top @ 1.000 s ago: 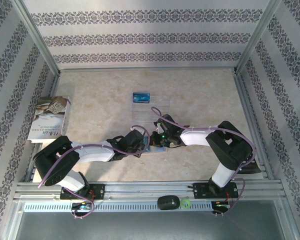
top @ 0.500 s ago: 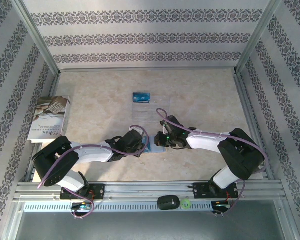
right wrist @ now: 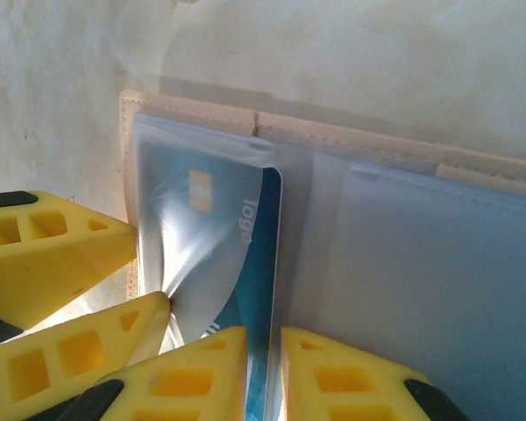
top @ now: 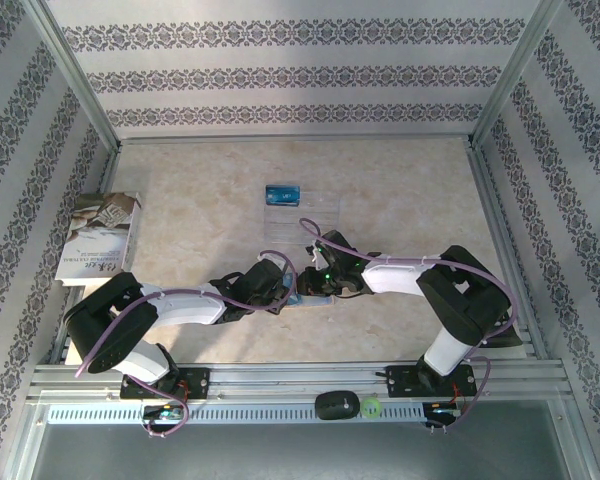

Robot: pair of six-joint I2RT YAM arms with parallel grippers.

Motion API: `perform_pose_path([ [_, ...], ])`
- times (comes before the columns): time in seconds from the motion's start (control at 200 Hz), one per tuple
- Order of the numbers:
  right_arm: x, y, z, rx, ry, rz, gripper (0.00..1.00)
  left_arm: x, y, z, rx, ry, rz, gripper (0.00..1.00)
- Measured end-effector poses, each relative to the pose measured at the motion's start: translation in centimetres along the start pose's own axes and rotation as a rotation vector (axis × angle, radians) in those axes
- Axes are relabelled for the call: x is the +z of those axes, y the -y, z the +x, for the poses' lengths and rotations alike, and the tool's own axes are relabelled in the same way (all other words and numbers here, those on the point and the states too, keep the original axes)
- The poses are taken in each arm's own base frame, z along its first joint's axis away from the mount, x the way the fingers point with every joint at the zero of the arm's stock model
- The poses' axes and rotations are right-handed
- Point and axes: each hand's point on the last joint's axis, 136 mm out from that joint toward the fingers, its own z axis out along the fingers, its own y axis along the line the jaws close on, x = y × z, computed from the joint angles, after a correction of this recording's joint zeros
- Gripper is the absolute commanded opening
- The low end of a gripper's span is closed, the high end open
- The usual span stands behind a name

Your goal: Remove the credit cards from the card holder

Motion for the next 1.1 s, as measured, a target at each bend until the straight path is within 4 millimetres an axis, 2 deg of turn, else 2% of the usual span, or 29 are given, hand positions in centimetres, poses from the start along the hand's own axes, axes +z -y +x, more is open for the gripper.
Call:
perform_pose_path([
  [0.28,0.3,-0.5,0.0,-0.001,-0.019,-0.027,0.21,0.0,0.1,0.0,-0.001,-0.003,0.006,0.33],
  [0.435,0.5,-0.3,0.0,0.006,-0.023,-0.02,0.0,0.0,0.0,0.0,-0.002,-0.004,0.006,0.35],
  [0.62,0.4,-0.3,-0.1,0.007,-0.007,-0.024,0.0,-0.1,-0.4,0.0,-0.032,-0.002,0.023,0.39],
  [0.899,-2.1,0.6,-1.0,0.009,0.085,0.048,0.0,-1.5,-1.8,0.8,-0.05,-0.012,0.0,0.42],
  [1.099,-2.5,1.5,-0.8,0.019,0.086,0.097,0.0,-1.6,-1.8,0.9,-0.049,-0.018,0.001,0.42],
])
